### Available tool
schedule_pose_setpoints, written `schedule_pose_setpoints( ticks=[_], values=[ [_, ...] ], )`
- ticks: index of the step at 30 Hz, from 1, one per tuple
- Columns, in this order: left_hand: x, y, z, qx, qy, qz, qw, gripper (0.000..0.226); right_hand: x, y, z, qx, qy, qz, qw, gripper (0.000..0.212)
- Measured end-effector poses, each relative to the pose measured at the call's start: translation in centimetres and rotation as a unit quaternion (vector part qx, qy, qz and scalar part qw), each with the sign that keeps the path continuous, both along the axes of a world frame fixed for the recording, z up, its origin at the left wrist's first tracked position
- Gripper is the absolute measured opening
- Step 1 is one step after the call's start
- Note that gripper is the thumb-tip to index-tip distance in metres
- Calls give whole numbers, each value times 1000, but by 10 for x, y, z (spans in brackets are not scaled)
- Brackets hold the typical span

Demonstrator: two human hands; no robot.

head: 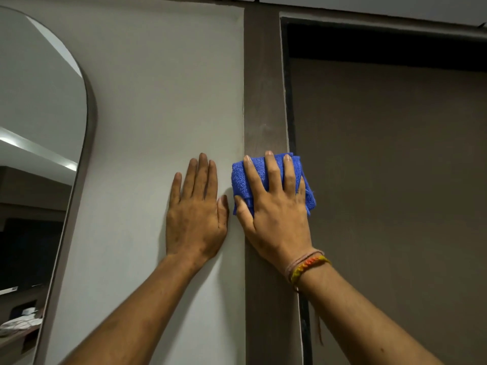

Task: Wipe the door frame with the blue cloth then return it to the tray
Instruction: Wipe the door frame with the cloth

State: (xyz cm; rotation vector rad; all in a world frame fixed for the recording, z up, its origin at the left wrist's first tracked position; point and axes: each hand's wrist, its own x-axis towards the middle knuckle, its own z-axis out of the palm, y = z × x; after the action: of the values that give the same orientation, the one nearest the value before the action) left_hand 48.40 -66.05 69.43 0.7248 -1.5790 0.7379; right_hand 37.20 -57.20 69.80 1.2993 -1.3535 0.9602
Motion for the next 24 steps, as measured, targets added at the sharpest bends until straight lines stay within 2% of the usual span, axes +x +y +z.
schedule_pose_setpoints(
  ticks=[4, 8, 11, 15, 19, 21, 24],
  values=[
    [0, 1, 0, -12, 10, 5, 1000, 63, -4, -2, 41, -4, 18, -10, 1000, 67],
    [0, 0, 0, -9, 11, 5, 1000, 63, 4, -1, 83, -3, -4, -13, 1000, 64],
    [0, 0, 0, -15, 11, 4, 1000, 62, 6, -1, 69, -17, -7, -8, 1000, 65],
    [0, -2, -1, -14, 10, 0, 1000, 63, 1, 1, 2, -13, 1, 9, 1000, 71],
    [0, -1, -2, -10, 9, -3, 1000, 63, -1, 4, -48, 12, 2, -21, 1000, 70],
    [0, -1, -2, -8, 6, -3, 1000, 64, -4, 4, -36, 17, 9, -24, 1000, 70],
    [-1, 0, -3, -4, 7, -2, 1000, 63, -3, 1, 21, 14, 11, -10, 1000, 70]
  ],
)
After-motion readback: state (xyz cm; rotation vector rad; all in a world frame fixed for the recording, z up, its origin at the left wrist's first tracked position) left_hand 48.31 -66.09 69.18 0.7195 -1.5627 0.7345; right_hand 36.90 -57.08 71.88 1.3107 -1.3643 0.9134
